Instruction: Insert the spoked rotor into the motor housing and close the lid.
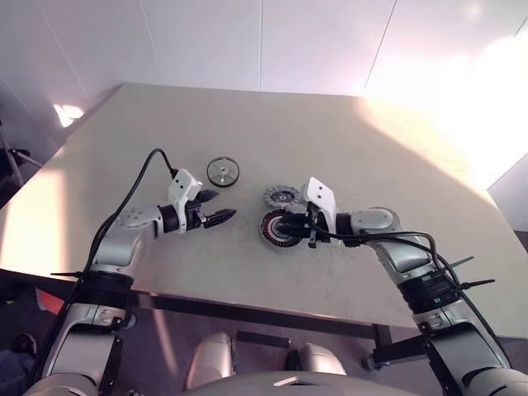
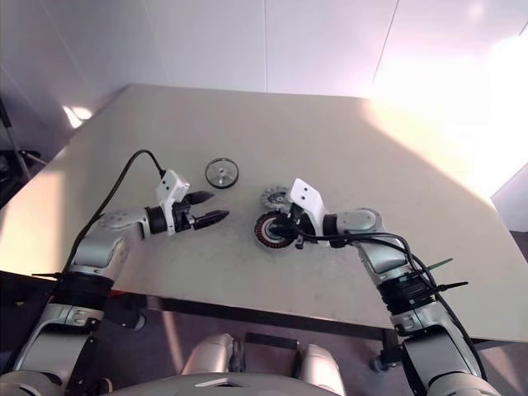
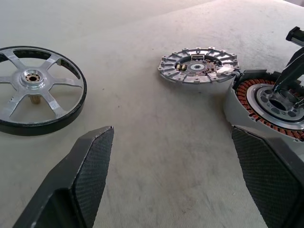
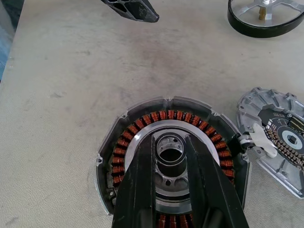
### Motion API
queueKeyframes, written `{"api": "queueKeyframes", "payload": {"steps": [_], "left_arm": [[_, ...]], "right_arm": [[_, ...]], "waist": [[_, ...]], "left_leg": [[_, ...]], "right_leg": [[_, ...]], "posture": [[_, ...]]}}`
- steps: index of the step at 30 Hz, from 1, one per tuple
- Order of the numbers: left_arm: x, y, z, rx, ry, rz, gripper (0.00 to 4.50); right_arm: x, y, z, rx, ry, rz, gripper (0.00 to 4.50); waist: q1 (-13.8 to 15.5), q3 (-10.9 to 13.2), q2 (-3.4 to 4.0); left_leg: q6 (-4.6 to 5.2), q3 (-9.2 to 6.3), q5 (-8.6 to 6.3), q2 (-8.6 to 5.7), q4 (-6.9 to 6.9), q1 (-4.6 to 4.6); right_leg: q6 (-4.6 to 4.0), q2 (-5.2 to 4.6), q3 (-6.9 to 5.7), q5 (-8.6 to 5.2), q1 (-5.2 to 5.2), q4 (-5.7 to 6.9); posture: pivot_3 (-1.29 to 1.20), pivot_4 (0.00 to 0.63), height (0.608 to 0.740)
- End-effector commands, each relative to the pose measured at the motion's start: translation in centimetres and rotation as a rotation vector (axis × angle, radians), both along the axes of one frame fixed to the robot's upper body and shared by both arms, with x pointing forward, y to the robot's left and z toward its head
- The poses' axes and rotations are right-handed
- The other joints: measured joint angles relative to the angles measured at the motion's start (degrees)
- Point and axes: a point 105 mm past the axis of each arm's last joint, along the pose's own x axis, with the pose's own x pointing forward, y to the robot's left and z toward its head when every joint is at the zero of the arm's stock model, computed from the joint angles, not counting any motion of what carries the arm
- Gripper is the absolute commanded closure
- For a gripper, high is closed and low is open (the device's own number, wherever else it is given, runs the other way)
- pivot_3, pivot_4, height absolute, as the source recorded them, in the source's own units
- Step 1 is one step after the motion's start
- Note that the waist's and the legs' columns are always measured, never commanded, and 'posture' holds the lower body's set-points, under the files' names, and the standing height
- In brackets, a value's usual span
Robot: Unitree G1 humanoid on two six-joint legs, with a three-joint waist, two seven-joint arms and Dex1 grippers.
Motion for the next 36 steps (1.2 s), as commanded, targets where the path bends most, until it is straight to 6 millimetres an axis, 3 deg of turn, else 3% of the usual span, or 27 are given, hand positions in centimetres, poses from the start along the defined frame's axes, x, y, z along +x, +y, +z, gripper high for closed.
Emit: {"api": "queueKeyframes", "payload": {"steps": [1,4,13,18,21,28,36], "left_arm": [[0.2,0.0,1.4,0.0,-0.057,-0.001,0.34],[0.2,0.0,1.4,0.003,-0.059,0.001,0.34],[0.2,-0.1,1.4,0.011,-0.064,-0.005,0.34],[0.2,-0.1,1.4,0.013,-0.064,-0.007,0.34],[0.3,-0.1,1.5,0.011,-0.066,-0.006,0.34],[0.3,-0.1,1.4,0.013,-0.065,-0.002,0.34],[0.4,0.0,1.4,0.018,-0.067,0.004,0.34]], "right_arm": [[0.3,0.3,1.0,0.006,-0.046,0.017,3.88],[0.2,0.4,1.1,0.009,-0.039,0.021,3.88],[0.2,0.4,2.0,0.026,-0.079,0.024,0.82],[0.4,0.9,3.2,0.068,-0.093,0.029,0.82],[0.6,0.9,3.2,0.074,-0.086,0.024,1.41],[0.6,0.9,2.8,0.056,-0.089,0.022,3.85],[0.5,1.3,1.6,0.048,-0.058,0.022,3.85]], "waist": [[0.0,0.0,0.0],[0.0,0.0,0.0],[0.0,0.0,0.0],[0.0,0.0,0.0],[0.0,0.0,0.0],[0.0,0.0,0.0],[0.0,0.0,0.0]], "left_leg": [[0.0,0.0,0.0,0.0,0.0,0.0],[0.0,0.0,0.0,0.0,0.0,0.0],[0.0,0.0,0.0,0.0,0.0,0.0],[0.0,0.0,0.0,0.0,0.0,0.0],[0.0,0.0,0.0,0.0,0.0,0.01],[0.0,0.0,0.0,0.0,0.0,0.0],[-0.01,0.0,0.01,0.0,0.0,0.01]], "right_leg": [[0.0,0.0,0.0,0.0,0.0,0.0],[0.0,0.0,0.0,0.0,0.0,0.0],[0.0,0.0,0.0,0.0,0.0,0.01],[0.0,0.0,0.0,0.0,-0.01,0.01],[0.0,0.0,0.0,0.0,0.0,0.02],[0.0,0.0,0.0,0.0,-0.01,0.01],[0.0,0.0,0.0,0.0,-0.01,0.02]], "posture": [[0.0,0.0,0.74],[0.0,0.0,0.74],[0.0,0.0,0.74],[0.0,0.0,0.74],[0.0,0.0,0.74],[0.0,0.0,0.74],[0.0,0.0,0.74]]}}
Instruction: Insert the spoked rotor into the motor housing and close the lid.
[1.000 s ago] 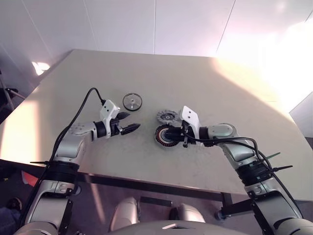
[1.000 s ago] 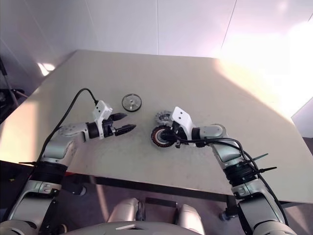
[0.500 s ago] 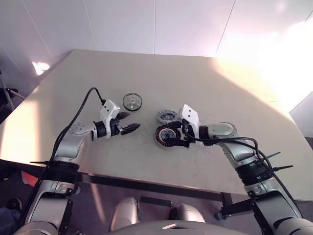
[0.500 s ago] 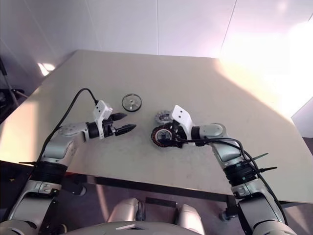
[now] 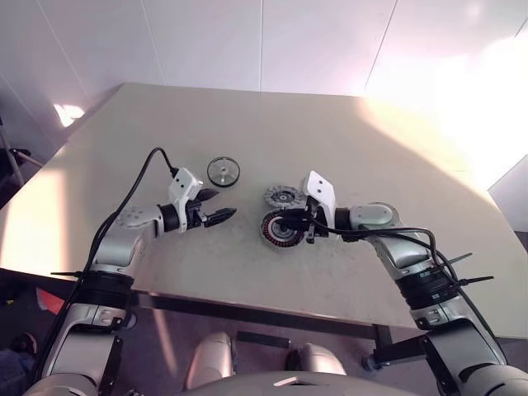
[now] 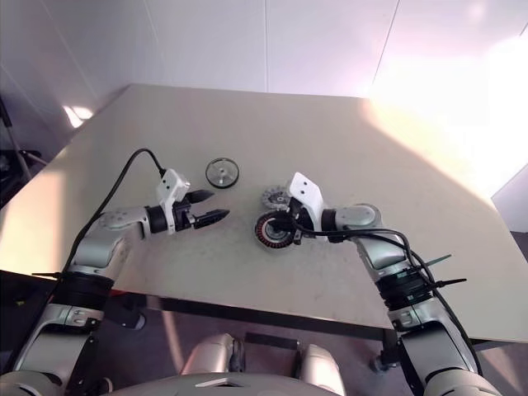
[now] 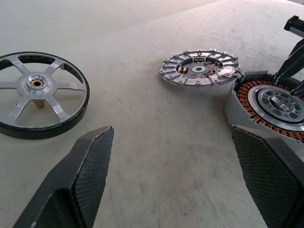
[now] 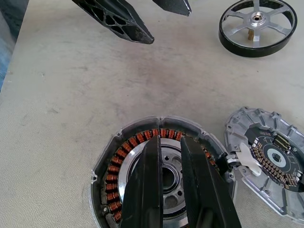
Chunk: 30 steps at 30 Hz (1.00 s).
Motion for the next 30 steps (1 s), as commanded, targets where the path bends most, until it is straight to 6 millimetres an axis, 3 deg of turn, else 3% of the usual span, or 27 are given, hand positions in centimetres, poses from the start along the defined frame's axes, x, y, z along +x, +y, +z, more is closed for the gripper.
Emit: {"api": "queueKeyframes", "payload": {"steps": [1,5,17,19,20,25,30], "left_arm": [[0.3,-0.1,1.3,0.007,-0.06,-0.005,0.34],[0.3,-0.1,1.3,0.009,-0.061,-0.002,0.34],[0.4,-0.1,0.9,0.015,-0.057,0.001,0.34],[0.4,-0.1,0.9,0.014,-0.058,0.002,0.34],[0.5,-0.1,0.9,0.015,-0.059,0.002,0.34],[0.5,-0.1,0.9,0.016,-0.062,0.003,0.34],[0.5,-0.1,0.9,0.018,-0.062,0.003,0.34]], "right_arm": [[0.1,0.6,0.2,0.011,-0.014,0.015,3.85],[0.2,0.2,-2.0,-0.028,0.022,-0.019,3.85],[0.2,0.2,2.4,0.055,-0.069,0.007,3.85],[0.2,0.3,2.6,0.057,-0.071,0.011,4.48],[0.2,0.3,2.6,0.057,-0.069,0.013,4.48],[0.3,0.2,1.6,0.04,-0.043,0.009,4.48],[0.2,0.0,-0.8,-0.001,0.017,-0.006,4.48]], "waist": [[0.0,0.0,0.0],[0.0,0.0,0.0],[0.0,0.0,-0.01],[0.0,0.0,-0.01],[0.0,0.0,-0.01],[0.0,0.0,-0.01],[0.0,0.0,-0.01]], "left_leg": [[0.0,0.0,0.0,0.0,0.0,0.0],[0.0,0.0,0.0,0.0,0.0,0.0],[-0.01,0.0,0.0,0.0,-0.01,0.02],[0.0,0.0,0.0,0.0,-0.01,0.02],[0.0,0.0,0.0,0.0,-0.01,0.02],[0.0,0.0,0.0,0.0,0.0,0.02],[-0.01,0.0,0.0,0.0,0.0,0.02]], "right_leg": [[0.0,0.0,0.0,0.0,0.0,0.0],[0.0,0.0,0.0,0.0,0.01,0.0],[0.0,0.0,0.0,0.0,0.01,0.01],[0.0,0.0,0.0,0.0,0.01,0.01],[0.0,0.0,0.0,0.0,0.01,0.0],[0.0,0.0,0.0,0.0,0.02,0.0],[0.0,0.0,0.0,0.0,0.02,0.0]], "posture": [[0.0,0.0,0.74],[0.0,0.0,0.74],[0.0,0.0,0.74],[0.0,0.0,0.74],[0.0,0.0,0.74],[0.0,0.0,0.74],[0.0,0.0,0.74]]}}
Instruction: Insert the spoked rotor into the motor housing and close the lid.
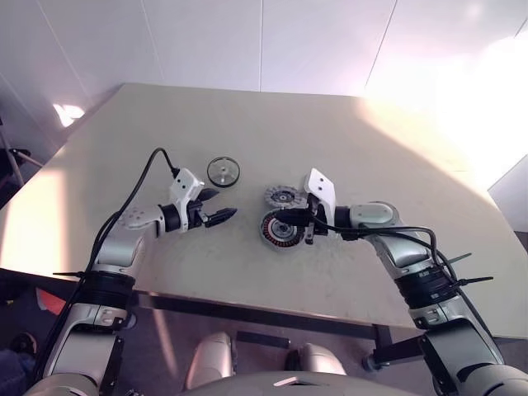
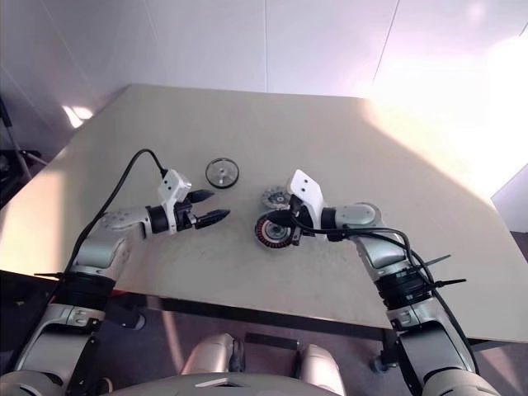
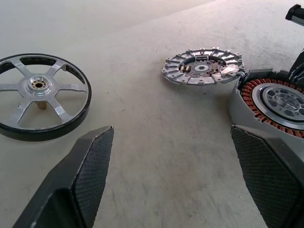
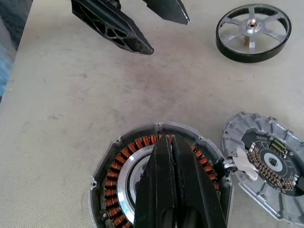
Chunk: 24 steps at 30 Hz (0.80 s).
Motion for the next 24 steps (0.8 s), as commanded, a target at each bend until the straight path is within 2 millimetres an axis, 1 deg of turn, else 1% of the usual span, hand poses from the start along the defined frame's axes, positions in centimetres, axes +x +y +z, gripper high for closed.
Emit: {"api": "queueKeyframes", "payload": {"steps": [1,4,6,12,14,17,19,20,22,24], "left_arm": [[0.4,0.0,1.1,0.006,-0.047,-0.002,0.34],[0.5,0.1,1.2,0.01,-0.054,0.004,0.34],[0.5,0.2,1.3,0.01,-0.057,0.005,0.34],[0.6,0.4,1.3,-0.008,-0.049,0.03,0.34],[0.9,0.5,1.4,-0.04,-0.041,0.059,0.34],[1.8,0.9,2.0,-0.13,-0.015,0.153,0.34],[2.8,1.6,1.5,-0.188,0.043,0.26,0.34],[3.3,2.2,0.8,-0.185,0.078,0.323,0.34],[4.1,3.3,-0.5,-0.182,0.138,0.423,0.34],[4.4,3.2,-0.9,-0.238,0.194,0.454,0.34]], "right_arm": [[0.1,0.1,-1.1,-0.025,0.009,0.004,4.48],[0.6,-0.2,-2.5,-0.059,0.017,-0.031,4.48],[0.7,-0.1,-1.9,-0.038,0.004,-0.031,4.48],[1.2,-0.1,1.1,0.022,-0.07,-0.03,4.48],[1.3,-0.1,2.3,0.049,-0.097,-0.033,4.48],[1.4,0.1,4.6,0.102,-0.145,-0.036,4.48],[1.6,0.1,6.2,0.136,-0.178,-0.043,4.48],[1.7,0.0,6.8,0.146,-0.189,-0.052,4.48],[2.0,-0.3,7.5,0.159,-0.204,-0.073,4.48],[2.2,-0.6,7.9,0.164,-0.211,-0.09,4.48]], "waist": [[0.0,0.0,0.0],[0.0,0.0,0.0],[0.0,0.0,-0.01],[0.0,0.0,-0.01],[0.0,0.0,0.0],[0.0,0.0,0.0],[0.0,0.0,-0.01],[0.0,0.0,-0.01],[0.0,0.0,-0.01],[0.0,0.0,-0.02]], "left_leg": [[0.0,0.0,0.0,0.0,0.0,0.0],[0.0,0.0,0.0,0.0,0.0,0.0],[-0.01,0.0,0.0,0.0,0.0,0.07],[-0.02,0.0,0.01,0.0,0.0,0.16],[-0.02,0.0,0.01,0.0,0.0,0.12],[-0.01,0.0,0.0,0.0,-0.01,0.06],[-0.01,0.0,0.01,0.0,-0.01,0.03],[-0.01,0.0,0.01,0.0,0.0,0.03],[-0.01,0.0,0.01,0.0,0.01,0.04],[-0.01,0.0,0.01,0.0,0.01,0.06]], "right_leg": [[0.0,0.0,0.0,0.0,0.0,0.0],[0.0,0.0,0.0,0.0,0.0,0.0],[0.0,0.0,0.0,0.0,0.06,0.0],[0.0,0.0,0.0,0.0,0.15,0.01],[0.0,0.0,0.0,0.0,0.11,0.0],[0.0,0.0,0.0,0.0,0.05,0.01],[0.0,0.0,0.0,0.0,0.01,0.02],[0.0,0.0,0.0,0.0,0.01,0.03],[0.0,0.0,0.0,0.0,0.03,0.03],[0.0,0.0,0.0,0.0,0.06,0.01]], "posture": [[0.0,0.0,0.74],[0.0,0.0,0.74],[0.0,0.0,0.74],[0.0,0.0,0.74],[0.0,0.0,0.74],[0.0,0.0,0.74],[0.0,0.0,0.74],[0.0,0.0,0.74],[0.0,0.0,0.74],[0.0,0.0,0.74]]}}
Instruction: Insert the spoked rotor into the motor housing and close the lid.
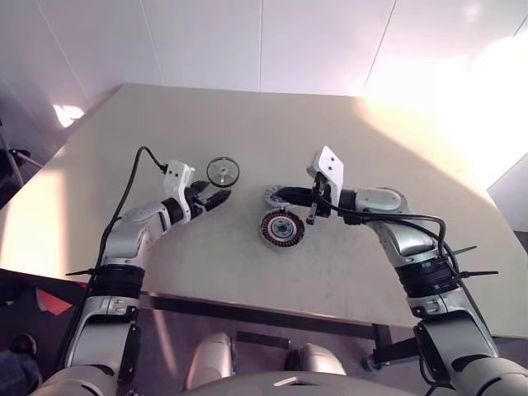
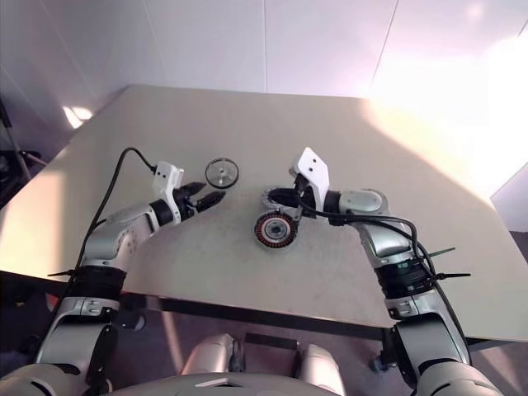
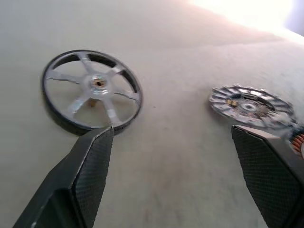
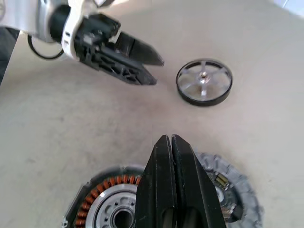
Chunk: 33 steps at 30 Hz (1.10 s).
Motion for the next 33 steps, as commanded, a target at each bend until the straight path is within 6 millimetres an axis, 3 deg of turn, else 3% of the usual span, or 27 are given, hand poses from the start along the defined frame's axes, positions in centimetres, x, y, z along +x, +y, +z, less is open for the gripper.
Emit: {"api": "queueKeyframes", "payload": {"steps": [1,6,11,17,20,27,33], "left_arm": [[0.9,0.5,0.1,-0.096,0.05,0.082,0.34],[2.2,0.1,-0.4,-0.173,0.108,0.151,0.34],[4.0,-2.1,0.1,-0.312,0.152,0.155,0.34],[5.5,-3.9,-0.4,-0.309,0.193,0.177,0.34],[6.0,-4.0,0.1,-0.342,0.176,0.199,0.91],[6.2,-2.8,-0.4,-0.357,0.185,0.29,3.25],[6.2,-2.7,0.3,-0.449,0.183,0.281,3.25]], "right_arm": [[0.4,-0.5,2.1,0.033,-0.057,-0.023,4.48],[0.4,-0.6,2.2,0.035,-0.059,-0.039,4.48],[0.4,-0.7,2.3,0.037,-0.062,-0.045,4.48],[0.7,-0.9,2.5,0.039,-0.073,-0.064,4.48],[0.8,-1.2,2.5,0.037,-0.078,-0.087,4.5],[1.1,-1.9,2.5,0.04,-0.085,-0.133,4.5],[1.9,-2.2,2.8,0.044,-0.104,-0.174,4.5]], "waist": [[0.0,0.0,0.0],[0.4,0.0,-0.02],[0.5,0.0,-0.03],[0.6,0.0,-0.04],[0.6,0.0,-0.04],[0.6,0.0,-0.05],[0.3,0.0,-0.06]], "left_leg": [[0.01,0.0,-0.01,0.0,0.0,-0.01],[0.04,-0.01,-0.01,-0.01,0.01,-0.19],[0.04,-0.02,-0.01,-0.03,0.05,-0.18],[0.18,-0.03,0.03,-0.03,0.05,-0.23],[0.28,-0.03,0.07,-0.03,0.05,-0.26],[0.29,-0.03,0.06,-0.03,0.04,-0.36],[0.25,-0.03,0.08,-0.02,0.04,-0.31]], "right_leg": [[0.0,0.0,0.0,0.0,0.01,-0.03],[0.0,0.0,-0.01,0.0,-0.13,-0.05],[0.01,-0.01,-0.01,0.0,-0.1,-0.05],[0.01,-0.01,-0.01,0.01,-0.14,-0.07],[0.01,-0.01,-0.01,0.01,-0.16,-0.09],[0.01,-0.01,-0.02,0.01,-0.26,-0.09],[0.01,-0.01,-0.03,0.01,-0.24,-0.05]], "posture": [[0.0,0.0,0.74],[0.0,0.0,0.74],[0.0,0.0,0.74],[0.0,0.0,0.74],[0.0,0.0,0.74],[0.0,0.0,0.74],[0.0,0.0,0.74]]}}
